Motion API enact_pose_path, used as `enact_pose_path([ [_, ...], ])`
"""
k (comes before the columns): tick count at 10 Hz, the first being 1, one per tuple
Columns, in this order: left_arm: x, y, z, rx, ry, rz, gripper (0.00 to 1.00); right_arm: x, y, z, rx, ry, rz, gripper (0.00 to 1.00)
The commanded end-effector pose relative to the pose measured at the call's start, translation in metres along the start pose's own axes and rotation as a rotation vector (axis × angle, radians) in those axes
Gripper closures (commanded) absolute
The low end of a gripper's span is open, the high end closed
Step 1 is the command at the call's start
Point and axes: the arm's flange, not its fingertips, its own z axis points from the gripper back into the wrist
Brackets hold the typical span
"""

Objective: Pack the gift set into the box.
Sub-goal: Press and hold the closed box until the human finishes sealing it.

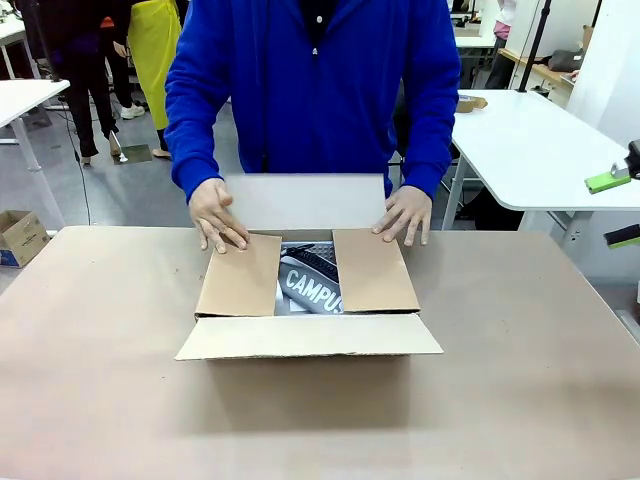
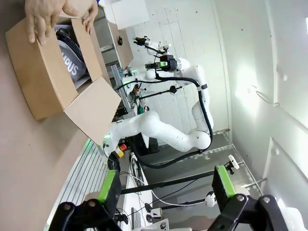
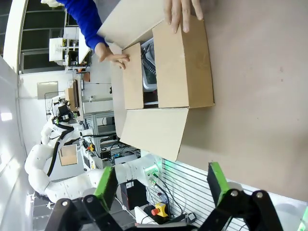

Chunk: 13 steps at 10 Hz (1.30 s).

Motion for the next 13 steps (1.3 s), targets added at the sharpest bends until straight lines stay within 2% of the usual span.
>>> enact_pose_path([
  [1,-0.0023,0.0008,-0.0018,0.004,0.002,-0.021,0.00,0.0008,-0.0012,-0.0001,0.029,-0.008,0.025,0.00],
  [13,-0.0023,0.0008,-0.0018,0.004,0.002,-0.021,0.00,0.0008,-0.0012,-0.0001,0.029,-0.008,0.025,0.00],
])
